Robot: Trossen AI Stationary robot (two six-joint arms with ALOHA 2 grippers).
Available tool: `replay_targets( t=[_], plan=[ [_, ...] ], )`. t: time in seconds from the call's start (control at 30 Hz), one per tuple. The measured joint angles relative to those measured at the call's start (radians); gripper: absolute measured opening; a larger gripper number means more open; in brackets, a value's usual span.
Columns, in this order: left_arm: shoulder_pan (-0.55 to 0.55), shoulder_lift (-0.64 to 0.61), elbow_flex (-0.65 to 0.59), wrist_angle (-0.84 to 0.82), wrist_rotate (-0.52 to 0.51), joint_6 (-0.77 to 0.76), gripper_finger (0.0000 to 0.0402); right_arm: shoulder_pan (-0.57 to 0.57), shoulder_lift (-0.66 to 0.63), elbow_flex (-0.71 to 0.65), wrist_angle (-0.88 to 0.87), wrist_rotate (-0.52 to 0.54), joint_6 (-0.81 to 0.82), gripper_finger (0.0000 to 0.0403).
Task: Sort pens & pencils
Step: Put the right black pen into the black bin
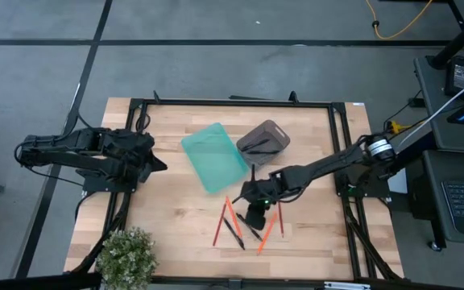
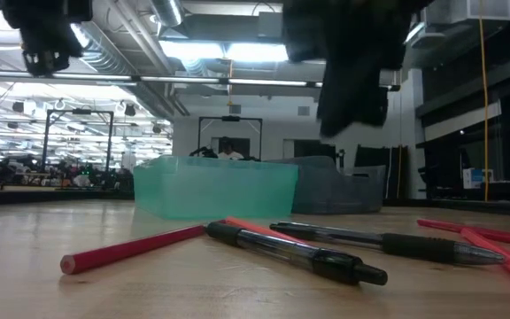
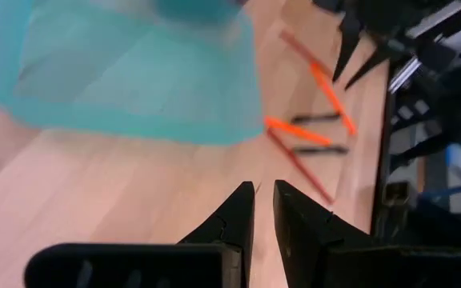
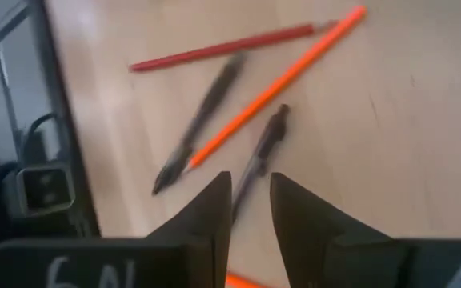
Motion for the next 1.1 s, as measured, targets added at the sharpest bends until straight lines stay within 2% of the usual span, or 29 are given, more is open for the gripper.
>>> replay_targets(
  t=[0.2,0.43,0.57,0.87,1.1],
  plan=[
    [0.0,0.0,0.0,-0.114,0.002,-0.007,0.0043,-0.006,0.056,-0.001,0.009,-0.067,0.069,0.009],
    [0.0,0.0,0.0,-0.135,0.039,-0.039,0.0043,0.032,0.058,0.032,0.004,0.038,0.086,0.009],
    [0.0,0.0,0.0,-0.141,0.041,-0.039,0.0043,0.088,0.058,0.061,-0.012,0.095,0.184,0.009],
    [0.0,0.0,0.0,-0.146,0.043,0.021,0.0043,0.175,0.057,0.148,-0.184,0.284,0.412,0.009],
    [0.0,0.0,0.0,-0.149,0.043,0.063,0.0043,0.197,0.098,0.148,-0.174,0.29,0.554,0.009]
  ],
)
